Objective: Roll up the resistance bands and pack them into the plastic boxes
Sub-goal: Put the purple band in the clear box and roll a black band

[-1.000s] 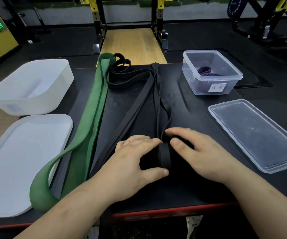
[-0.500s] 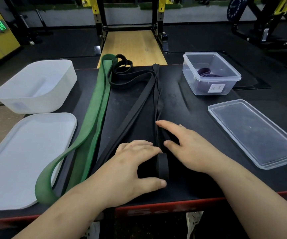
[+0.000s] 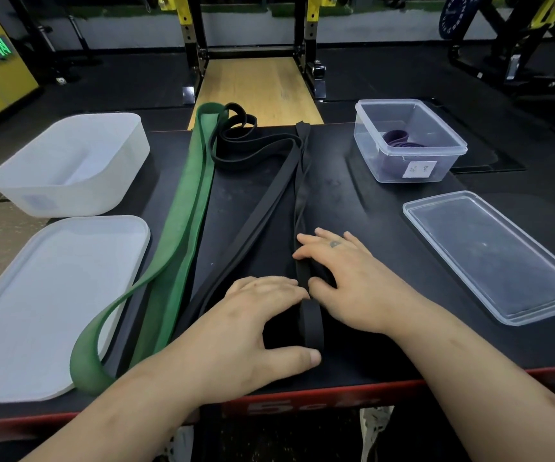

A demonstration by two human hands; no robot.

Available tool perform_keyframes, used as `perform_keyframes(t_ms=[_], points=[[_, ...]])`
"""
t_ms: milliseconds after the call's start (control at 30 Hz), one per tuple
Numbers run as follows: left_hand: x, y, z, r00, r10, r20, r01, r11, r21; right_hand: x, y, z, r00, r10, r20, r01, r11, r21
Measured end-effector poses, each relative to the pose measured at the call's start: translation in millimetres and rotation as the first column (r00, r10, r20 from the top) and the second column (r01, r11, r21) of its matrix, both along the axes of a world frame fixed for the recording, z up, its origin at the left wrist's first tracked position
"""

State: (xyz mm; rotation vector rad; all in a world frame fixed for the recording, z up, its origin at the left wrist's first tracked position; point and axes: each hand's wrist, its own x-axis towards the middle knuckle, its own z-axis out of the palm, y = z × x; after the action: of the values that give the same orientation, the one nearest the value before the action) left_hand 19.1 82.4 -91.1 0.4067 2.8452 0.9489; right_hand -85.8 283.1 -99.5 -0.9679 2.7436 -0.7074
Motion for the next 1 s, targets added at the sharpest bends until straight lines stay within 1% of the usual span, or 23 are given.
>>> perform_keyframes(t_ms=[167,300,500,600,667,767,900,1000], points=[[0,2,-2,1.000,-0.004,0.008,0.004,1.000,0.011,0,4,-3,1.000,0.024,-0.003,-0.024,1.000,0.014],[-2,4,-4,1.000,0.028,0.008,-0.029,0.999,0.029,-1,8,-1,1.000,0.028,-0.001,-0.028,0.999,-0.035],[-4,6,0,0.997,0.064,0.047,-0.065,0.998,0.021,1,19,7,1.000,-0.020,-0.015,0.020,0.999,-0.044],[-5,7,2,0.997,0.065,0.050,-0.066,0.998,0.009,8,25,13,0.997,-0.070,0.038,0.072,0.996,-0.050],[-5,7,2,0.997,0.060,0.041,-0.060,0.998,0.004,16,31,16,0.995,-0.071,0.076,0.076,0.995,-0.059],[-6,9,3,0.998,0.052,0.024,-0.052,0.999,0.006,33,41,24,0.990,-0.017,0.141,0.031,0.995,-0.096],[-6,8,2,0.999,0.049,0.016,-0.049,0.999,0.006,50,48,30,0.964,0.073,0.256,-0.055,0.996,-0.077],[-6,7,0,0.999,0.049,0.024,-0.049,0.999,-0.002,54,44,24,0.966,0.057,0.251,-0.032,0.995,-0.099]])
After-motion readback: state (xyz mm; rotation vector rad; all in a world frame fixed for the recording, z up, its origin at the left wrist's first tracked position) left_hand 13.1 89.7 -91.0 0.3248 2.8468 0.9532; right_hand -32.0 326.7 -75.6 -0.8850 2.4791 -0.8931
